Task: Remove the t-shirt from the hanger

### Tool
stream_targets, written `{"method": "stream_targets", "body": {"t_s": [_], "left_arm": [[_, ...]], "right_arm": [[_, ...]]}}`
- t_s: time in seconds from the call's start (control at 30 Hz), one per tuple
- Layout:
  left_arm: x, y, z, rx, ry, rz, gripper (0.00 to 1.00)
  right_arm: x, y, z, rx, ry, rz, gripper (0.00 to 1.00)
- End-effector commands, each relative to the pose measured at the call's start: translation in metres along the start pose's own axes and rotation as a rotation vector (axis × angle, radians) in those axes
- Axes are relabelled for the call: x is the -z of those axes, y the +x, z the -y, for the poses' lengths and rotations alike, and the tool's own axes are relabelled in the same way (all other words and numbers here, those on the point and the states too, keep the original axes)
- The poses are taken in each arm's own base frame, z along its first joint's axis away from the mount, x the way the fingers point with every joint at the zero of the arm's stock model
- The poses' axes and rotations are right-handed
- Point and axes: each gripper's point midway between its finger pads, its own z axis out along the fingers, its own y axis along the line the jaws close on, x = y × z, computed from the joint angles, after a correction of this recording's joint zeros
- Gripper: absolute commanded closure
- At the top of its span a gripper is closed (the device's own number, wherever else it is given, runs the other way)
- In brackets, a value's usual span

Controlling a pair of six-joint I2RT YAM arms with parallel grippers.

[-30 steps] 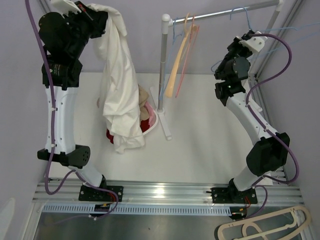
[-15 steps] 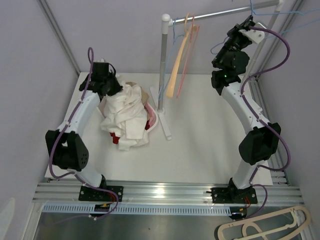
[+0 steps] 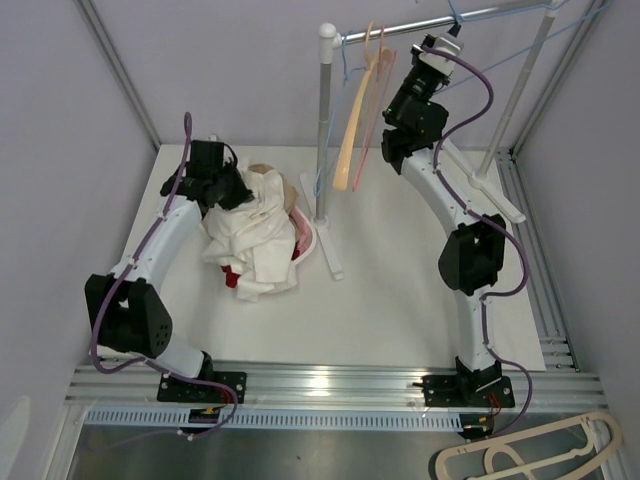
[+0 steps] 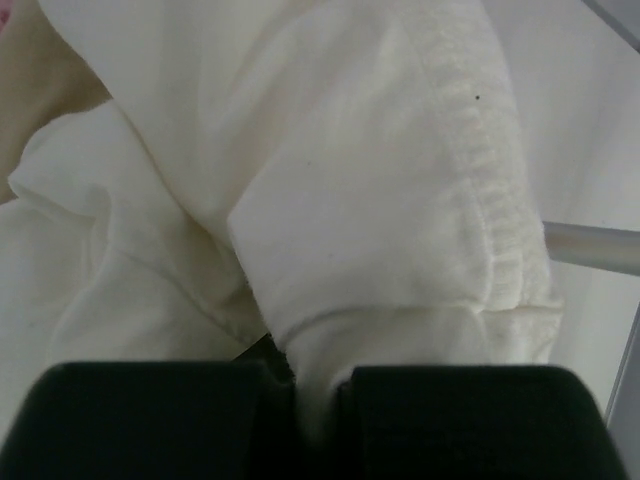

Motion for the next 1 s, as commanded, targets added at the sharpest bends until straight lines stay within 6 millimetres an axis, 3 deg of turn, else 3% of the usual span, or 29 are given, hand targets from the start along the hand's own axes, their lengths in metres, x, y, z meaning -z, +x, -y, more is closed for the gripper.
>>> {"method": "stream_targets", "body": {"t_s": [0.0,0.13,0.17,0.37,0.4,0.47,0.57,0.63,0.87,0.97], "left_arm": [[0.023,0.002,0.012,-0.01,0.055,0.013,0.94],[0.025,0.004,0.012,-0.015,0.059,0.006,0.91],[0.025,0.004,0.014,-0.014,0.069,0.006,0.91],[0.026,0.007,0.017,-0.016,0.09,0.003,0.8],[0.026,0.009,0.017,-0.016,0.091,0.0,0.78],[0.026,0.011,0.017,-0.015,0.095,-0.003,0.7],[0.029,0.011,0.019,-0.017,0.096,0.007,0.47],[0.033,0.009,0.021,-0.026,0.098,0.02,0.46],[0.043,0.007,0.022,-0.039,0.094,0.048,0.43],[0.044,0.008,0.021,-0.043,0.092,0.05,0.43]], "right_arm": [[0.0,-0.028,0.007,0.01,0.047,0.078,1.0],[0.001,-0.019,0.011,0.007,0.04,0.024,1.0],[-0.001,-0.027,0.014,-0.002,0.042,0.029,1.0],[0.007,-0.024,0.025,0.042,0.056,0.01,1.0],[0.008,-0.031,0.031,0.028,0.074,0.015,1.0],[0.017,-0.02,0.034,0.052,0.067,-0.004,1.0],[0.022,-0.019,0.041,0.051,0.067,-0.016,1.0],[0.022,-0.021,0.046,0.045,0.082,-0.024,1.0],[0.019,-0.028,0.046,0.043,0.076,-0.03,0.81],[0.019,-0.033,0.046,0.035,0.079,-0.033,0.8]]}}
